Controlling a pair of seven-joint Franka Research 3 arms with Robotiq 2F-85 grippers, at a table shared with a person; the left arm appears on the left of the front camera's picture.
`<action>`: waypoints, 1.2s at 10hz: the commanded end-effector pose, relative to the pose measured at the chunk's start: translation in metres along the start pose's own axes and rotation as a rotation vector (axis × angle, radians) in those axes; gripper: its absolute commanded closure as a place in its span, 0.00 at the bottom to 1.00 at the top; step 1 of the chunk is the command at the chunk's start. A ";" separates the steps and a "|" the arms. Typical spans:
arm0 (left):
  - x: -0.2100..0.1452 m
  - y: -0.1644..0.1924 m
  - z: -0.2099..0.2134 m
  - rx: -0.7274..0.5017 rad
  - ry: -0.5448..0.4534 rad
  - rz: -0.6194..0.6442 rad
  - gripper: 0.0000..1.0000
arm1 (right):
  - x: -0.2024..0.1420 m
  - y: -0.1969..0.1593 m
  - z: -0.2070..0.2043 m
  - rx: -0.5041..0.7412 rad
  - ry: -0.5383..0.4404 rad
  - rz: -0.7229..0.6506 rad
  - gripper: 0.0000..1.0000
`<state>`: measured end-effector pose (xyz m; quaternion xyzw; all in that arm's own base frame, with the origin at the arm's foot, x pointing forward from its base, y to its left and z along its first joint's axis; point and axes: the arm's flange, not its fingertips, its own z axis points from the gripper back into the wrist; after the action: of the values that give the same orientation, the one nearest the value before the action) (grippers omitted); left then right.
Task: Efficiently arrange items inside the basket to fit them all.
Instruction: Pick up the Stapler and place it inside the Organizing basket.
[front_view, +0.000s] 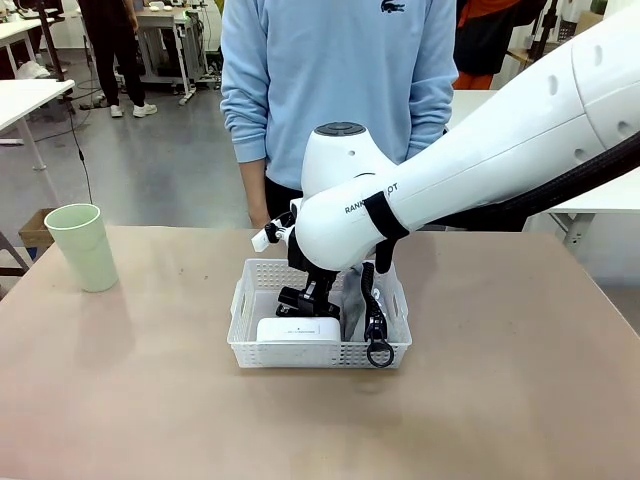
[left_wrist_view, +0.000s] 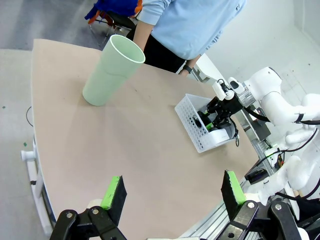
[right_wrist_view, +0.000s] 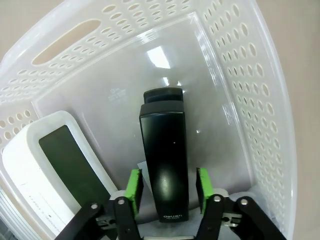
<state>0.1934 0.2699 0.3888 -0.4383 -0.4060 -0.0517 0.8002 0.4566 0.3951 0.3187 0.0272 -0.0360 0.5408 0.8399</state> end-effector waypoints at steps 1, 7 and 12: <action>-0.001 -0.003 -0.002 -0.012 -0.025 -0.015 0.00 | 0.002 -0.004 0.003 -0.009 -0.007 0.024 0.00; -0.001 -0.003 -0.002 -0.012 -0.025 -0.015 0.00 | -0.002 -0.006 0.014 -0.014 -0.062 0.018 0.00; -0.001 -0.003 -0.002 -0.012 -0.025 -0.015 0.00 | -0.102 -0.041 0.128 0.140 -0.340 -0.307 0.00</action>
<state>0.1934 0.2699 0.3890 -0.4382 -0.4063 -0.0518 0.8002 0.4688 0.3244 0.4273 0.1383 -0.1289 0.4208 0.8872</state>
